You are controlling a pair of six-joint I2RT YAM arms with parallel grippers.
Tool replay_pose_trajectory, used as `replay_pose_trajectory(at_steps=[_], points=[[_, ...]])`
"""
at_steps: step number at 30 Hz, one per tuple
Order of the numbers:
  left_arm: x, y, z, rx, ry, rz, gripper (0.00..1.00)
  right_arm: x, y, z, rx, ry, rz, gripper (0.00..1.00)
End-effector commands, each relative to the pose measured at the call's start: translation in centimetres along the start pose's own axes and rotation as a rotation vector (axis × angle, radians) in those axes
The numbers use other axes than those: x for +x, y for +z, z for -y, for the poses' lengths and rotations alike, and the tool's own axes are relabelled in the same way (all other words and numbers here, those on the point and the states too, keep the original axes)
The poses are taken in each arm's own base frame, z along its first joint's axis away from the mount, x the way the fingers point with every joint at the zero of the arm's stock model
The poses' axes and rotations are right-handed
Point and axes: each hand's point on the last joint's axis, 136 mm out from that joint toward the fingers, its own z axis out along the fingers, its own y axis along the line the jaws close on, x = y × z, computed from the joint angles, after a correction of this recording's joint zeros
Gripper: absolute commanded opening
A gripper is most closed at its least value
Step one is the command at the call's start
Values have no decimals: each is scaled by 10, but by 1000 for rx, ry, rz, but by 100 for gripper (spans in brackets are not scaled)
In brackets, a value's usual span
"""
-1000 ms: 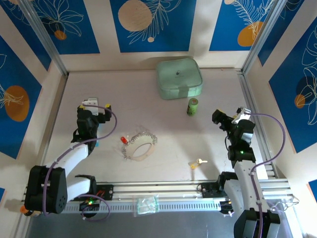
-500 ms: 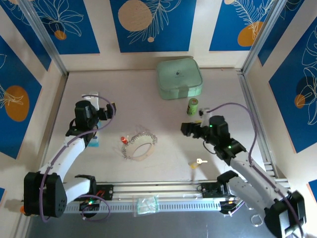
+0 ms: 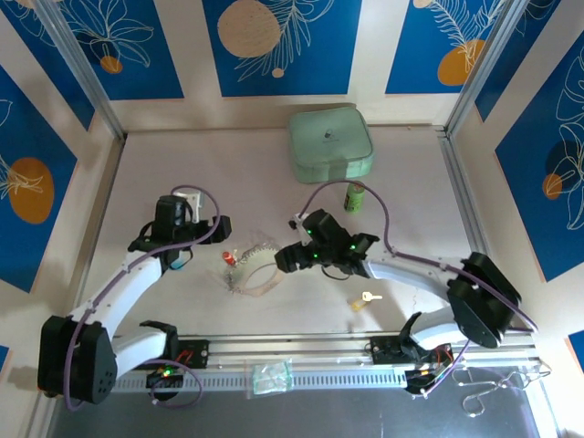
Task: Put the keys on the keyring
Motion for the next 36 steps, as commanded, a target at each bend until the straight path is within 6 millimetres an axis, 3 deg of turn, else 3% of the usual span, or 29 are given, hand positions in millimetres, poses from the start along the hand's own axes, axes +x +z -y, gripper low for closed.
replay_pose_trajectory(at_steps=[1,5,12,25,36], points=[[7,-2,7,15,-38,-72,94,-3,11,-2,15,81,-79,78],[14,0,7,7,-51,-140,91,-5,26,7,43,182,-223,69],[22,4,10,19,-68,-200,87,15,35,21,123,307,-393,53],[16,12,11,36,-31,-133,85,40,47,21,103,486,-446,50],[2,9,11,25,-6,-82,85,35,62,33,131,527,-429,44]])
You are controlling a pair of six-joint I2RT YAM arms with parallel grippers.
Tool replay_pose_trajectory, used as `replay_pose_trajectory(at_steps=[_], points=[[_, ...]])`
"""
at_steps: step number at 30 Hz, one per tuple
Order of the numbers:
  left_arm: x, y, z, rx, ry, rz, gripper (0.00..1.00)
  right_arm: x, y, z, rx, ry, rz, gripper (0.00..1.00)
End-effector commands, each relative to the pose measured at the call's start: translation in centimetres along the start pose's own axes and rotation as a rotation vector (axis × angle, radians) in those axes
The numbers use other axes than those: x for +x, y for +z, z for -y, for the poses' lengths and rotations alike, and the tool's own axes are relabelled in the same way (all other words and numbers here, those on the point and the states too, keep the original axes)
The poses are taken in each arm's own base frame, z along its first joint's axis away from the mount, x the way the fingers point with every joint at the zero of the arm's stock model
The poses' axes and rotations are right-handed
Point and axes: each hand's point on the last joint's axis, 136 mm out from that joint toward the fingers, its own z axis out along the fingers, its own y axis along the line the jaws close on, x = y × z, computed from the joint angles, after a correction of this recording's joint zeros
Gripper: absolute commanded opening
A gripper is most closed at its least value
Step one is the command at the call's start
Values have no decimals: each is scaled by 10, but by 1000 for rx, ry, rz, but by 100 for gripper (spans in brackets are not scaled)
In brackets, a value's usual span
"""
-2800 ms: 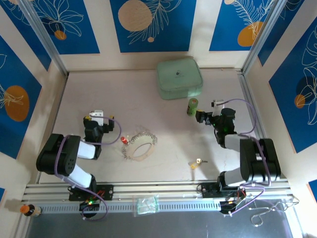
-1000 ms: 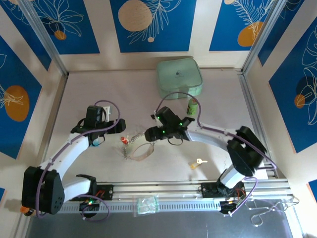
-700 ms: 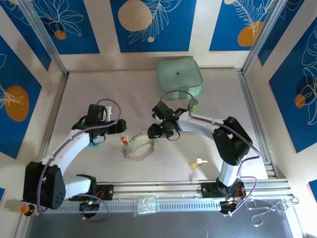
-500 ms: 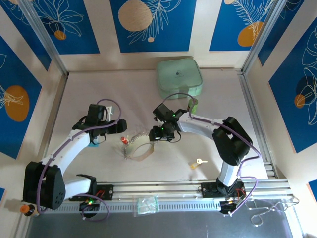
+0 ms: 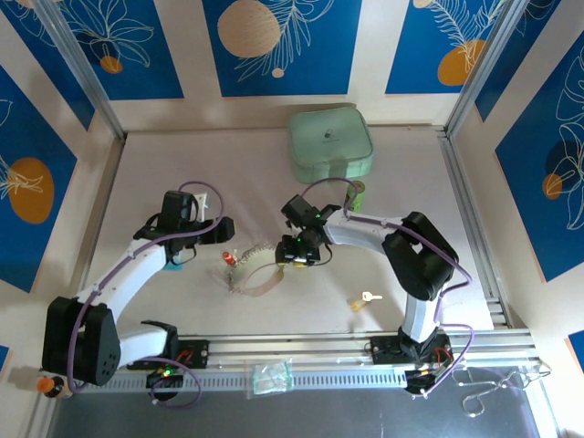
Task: Put the keys on the keyring
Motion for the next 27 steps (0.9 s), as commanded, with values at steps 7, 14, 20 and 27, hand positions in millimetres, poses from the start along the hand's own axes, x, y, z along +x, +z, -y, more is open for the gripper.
replay_pose_trajectory(at_steps=[7,14,20,27], points=[[-16,-6,5,1,33,72,85,-13,7,2,-4,46,6,37],[-23,-6,9,12,51,81,86,-22,10,-6,-24,50,19,26],[-23,-7,10,17,70,86,86,-28,7,-2,-11,76,37,12],[-24,-7,8,17,66,117,86,-31,-11,24,36,97,63,4]])
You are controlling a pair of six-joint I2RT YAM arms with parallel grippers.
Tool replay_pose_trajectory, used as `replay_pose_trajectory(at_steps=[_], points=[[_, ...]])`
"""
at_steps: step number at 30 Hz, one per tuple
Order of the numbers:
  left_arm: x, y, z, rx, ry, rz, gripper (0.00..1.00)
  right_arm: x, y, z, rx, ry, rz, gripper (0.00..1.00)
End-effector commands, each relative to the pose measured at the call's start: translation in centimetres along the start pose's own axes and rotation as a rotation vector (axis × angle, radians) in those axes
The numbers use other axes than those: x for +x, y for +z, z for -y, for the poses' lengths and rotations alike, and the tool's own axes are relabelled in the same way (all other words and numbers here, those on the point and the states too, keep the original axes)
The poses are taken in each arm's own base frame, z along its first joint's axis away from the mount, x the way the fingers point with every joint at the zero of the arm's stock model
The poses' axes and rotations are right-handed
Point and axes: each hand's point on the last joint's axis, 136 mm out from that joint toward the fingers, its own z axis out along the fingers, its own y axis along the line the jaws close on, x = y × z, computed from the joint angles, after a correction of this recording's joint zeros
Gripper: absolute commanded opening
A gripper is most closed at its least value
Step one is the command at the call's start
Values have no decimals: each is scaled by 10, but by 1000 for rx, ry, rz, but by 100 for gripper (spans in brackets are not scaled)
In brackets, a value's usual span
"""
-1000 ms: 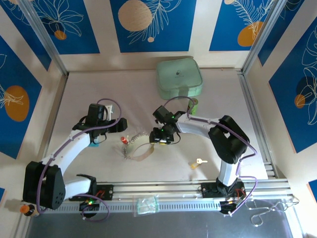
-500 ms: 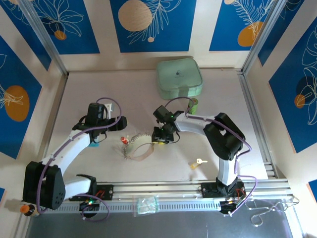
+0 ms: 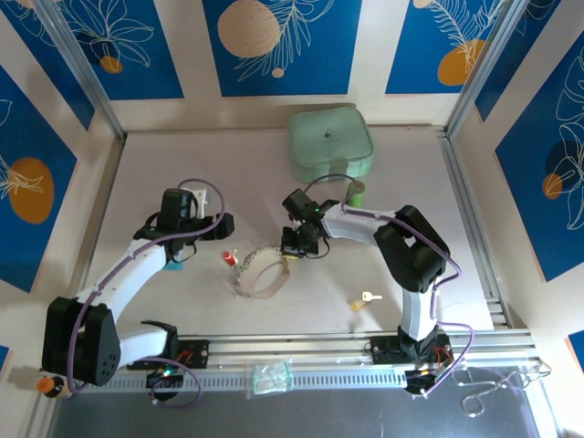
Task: Put the keys on the keyring
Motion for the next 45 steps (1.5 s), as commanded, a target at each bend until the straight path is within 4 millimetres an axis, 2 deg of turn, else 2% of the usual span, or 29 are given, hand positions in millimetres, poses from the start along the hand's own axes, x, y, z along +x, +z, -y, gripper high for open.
replay_pose_trajectory(at_steps=[1,7,8,10,11,14,16,19,24,27,31,40,45], points=[[-10,-6,6,17,29,58,86,-2,-16,23,53,20,12,3],[-12,-7,6,13,37,73,86,-8,-34,50,115,-3,24,5],[-11,-7,6,15,36,73,86,-9,-36,52,125,-10,24,9],[-12,-7,6,17,35,76,86,-7,-37,51,138,-39,16,30],[-12,-7,6,18,36,75,86,-6,-38,48,145,-59,17,37],[-13,-8,6,15,41,81,86,3,-45,41,189,-123,43,42],[-13,-9,5,11,43,83,86,15,-50,32,192,-155,51,43],[-13,-9,5,9,38,88,86,45,-52,7,137,-204,11,43],[-9,-6,5,20,20,82,86,100,-41,-30,52,-236,-122,42],[-7,-6,5,20,17,76,86,118,-32,-41,32,-244,-179,43],[-7,-8,4,14,16,80,86,125,-22,-42,47,-242,-228,43],[-12,-10,4,7,-5,89,86,122,-5,-44,74,-289,-267,43],[-14,-12,3,-1,-12,103,86,113,-3,-47,135,-384,-226,41]])
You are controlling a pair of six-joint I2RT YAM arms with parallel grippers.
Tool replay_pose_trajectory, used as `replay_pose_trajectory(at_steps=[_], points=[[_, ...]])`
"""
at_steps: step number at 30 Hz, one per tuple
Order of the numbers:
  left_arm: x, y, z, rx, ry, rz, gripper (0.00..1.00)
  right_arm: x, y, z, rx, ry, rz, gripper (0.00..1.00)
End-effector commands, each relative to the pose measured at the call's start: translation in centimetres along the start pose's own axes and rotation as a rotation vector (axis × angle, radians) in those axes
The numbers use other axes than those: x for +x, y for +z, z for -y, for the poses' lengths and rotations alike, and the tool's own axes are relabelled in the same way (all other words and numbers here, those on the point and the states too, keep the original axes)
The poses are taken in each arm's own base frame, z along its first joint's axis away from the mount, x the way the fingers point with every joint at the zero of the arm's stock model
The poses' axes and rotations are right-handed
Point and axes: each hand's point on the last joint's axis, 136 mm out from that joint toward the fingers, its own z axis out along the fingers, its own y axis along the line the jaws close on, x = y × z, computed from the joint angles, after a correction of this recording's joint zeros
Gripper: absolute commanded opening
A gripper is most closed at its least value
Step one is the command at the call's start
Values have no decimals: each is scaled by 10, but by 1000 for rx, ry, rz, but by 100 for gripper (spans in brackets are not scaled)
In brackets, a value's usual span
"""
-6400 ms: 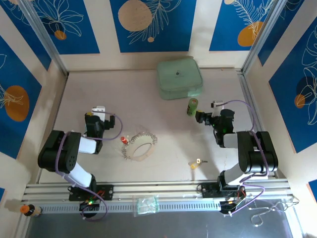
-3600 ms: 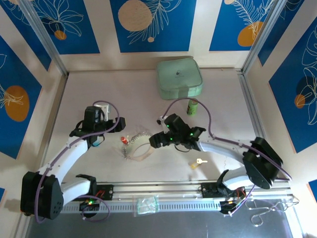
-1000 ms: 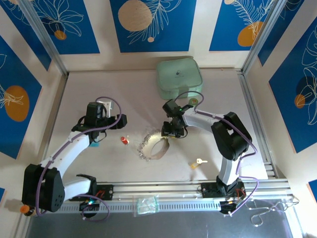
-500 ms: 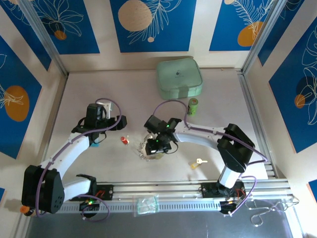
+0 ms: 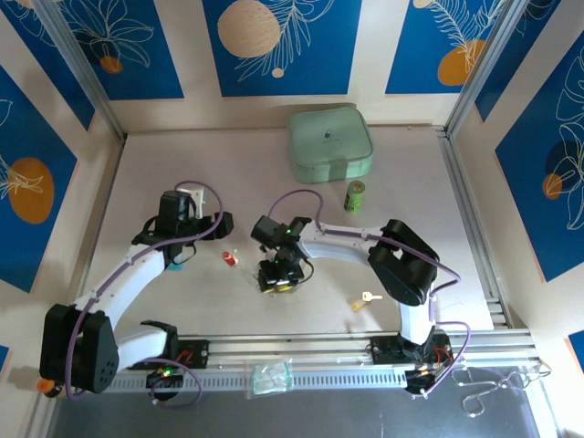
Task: Put the keys on the keyring
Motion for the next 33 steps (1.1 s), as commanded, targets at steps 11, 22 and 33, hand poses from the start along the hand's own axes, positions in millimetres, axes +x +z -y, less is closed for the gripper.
replay_pose_trajectory(at_steps=[11,22,33], points=[[-3,-10,-1,-12,-21,69,86,-23,-19,-5,-69,-841,185,36],[-3,-22,-8,-49,-21,117,86,-18,-14,-3,-214,-1463,262,36],[-4,-24,-11,-64,-23,131,86,-12,5,-5,-251,-1547,232,34]])
